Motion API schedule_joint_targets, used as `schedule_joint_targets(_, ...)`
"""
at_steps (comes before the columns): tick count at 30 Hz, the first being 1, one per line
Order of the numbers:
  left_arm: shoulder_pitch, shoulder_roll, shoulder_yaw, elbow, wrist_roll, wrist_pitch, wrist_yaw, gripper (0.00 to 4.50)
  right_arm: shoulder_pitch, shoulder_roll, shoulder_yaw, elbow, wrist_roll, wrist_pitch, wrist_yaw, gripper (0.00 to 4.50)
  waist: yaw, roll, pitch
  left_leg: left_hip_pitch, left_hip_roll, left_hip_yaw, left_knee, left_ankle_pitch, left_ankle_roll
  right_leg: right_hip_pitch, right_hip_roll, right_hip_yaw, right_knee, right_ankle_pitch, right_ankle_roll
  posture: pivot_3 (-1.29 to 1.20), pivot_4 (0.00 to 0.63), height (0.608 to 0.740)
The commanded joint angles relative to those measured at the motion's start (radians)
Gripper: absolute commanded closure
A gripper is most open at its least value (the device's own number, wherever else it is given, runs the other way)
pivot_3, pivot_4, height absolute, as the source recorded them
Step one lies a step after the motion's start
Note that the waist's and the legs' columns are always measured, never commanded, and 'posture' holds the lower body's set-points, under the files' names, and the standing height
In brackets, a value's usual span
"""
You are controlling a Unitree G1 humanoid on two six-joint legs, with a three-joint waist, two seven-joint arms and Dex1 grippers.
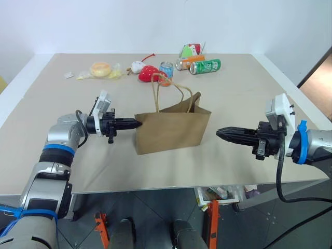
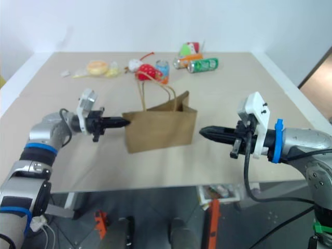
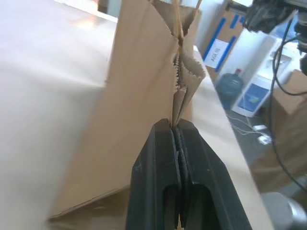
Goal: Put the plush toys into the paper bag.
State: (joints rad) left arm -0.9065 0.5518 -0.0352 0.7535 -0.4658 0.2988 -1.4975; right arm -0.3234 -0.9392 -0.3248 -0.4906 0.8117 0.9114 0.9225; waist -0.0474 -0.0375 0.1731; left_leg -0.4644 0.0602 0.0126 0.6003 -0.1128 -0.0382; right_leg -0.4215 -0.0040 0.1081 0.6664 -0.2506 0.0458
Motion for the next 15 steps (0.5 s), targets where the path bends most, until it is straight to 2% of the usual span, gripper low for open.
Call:
schedule_joint_targets(1, -0.036, 0.001, 0.033, 0.039, 0.029, -0.045, 0.003, 4.45, -0.009, -0.021, -0.007, -0.022, 0.001, -0.025, -0.005, 4.50, 0.000, 0.000, 0.000, 0.000, 0.000, 0.000, 0.000, 0.000, 0.000, 0.000, 0.000, 0.000, 0.000, 0.000, 0.000, 0.00, 0.150, 0.740)
schedule_joint_targets(7, 0.002, 0.002, 0.005, 0.001, 0.091, -0.071, -0.007, 4.45, -0.016, -0.019, 0.015, -0.009, -0.005, -0.045, -0.007, 4.50, 0.000, 0.000, 0.000, 0.000, 0.000, 0.000, 0.000, 0.000, 0.000, 0.000, 0.000, 0.000, 0.000, 0.000, 0.000, 0.00, 0.150, 0.740)
schedule_joint_targets(10, 0.008, 0.001, 0.007, -0.026, 0.100, -0.070, -0.015, 3.70, -0.027, -0.021, 0.023, 0.003, -0.007, -0.052, -0.003, 4.50, 0.000, 0.000, 0.000, 0.000, 0.000, 0.000, 0.000, 0.000, 0.000, 0.000, 0.000, 0.000, 0.000, 0.001, 0.000, 0.00, 0.150, 0.740)
schedule_joint_targets(11, 0.009, 0.001, 0.008, -0.033, 0.103, -0.066, -0.015, 3.31, -0.030, -0.022, 0.028, 0.008, -0.012, -0.057, 0.000, 4.50, 0.000, 0.000, 0.000, 0.000, 0.000, 0.000, 0.000, 0.000, 0.000, 0.001, 0.000, 0.000, 0.000, 0.001, 0.000, 0.00, 0.150, 0.740)
schedule_joint_targets(15, 0.013, 0.000, 0.029, -0.085, 0.082, -0.006, -0.013, 1.29, -0.028, -0.028, 0.042, 0.033, -0.031, -0.077, 0.009, 4.50, 0.000, 0.000, 0.000, 0.000, 0.000, 0.000, 0.001, 0.000, 0.000, 0.001, 0.000, 0.000, 0.000, 0.001, 0.000, 0.00, 0.150, 0.740)
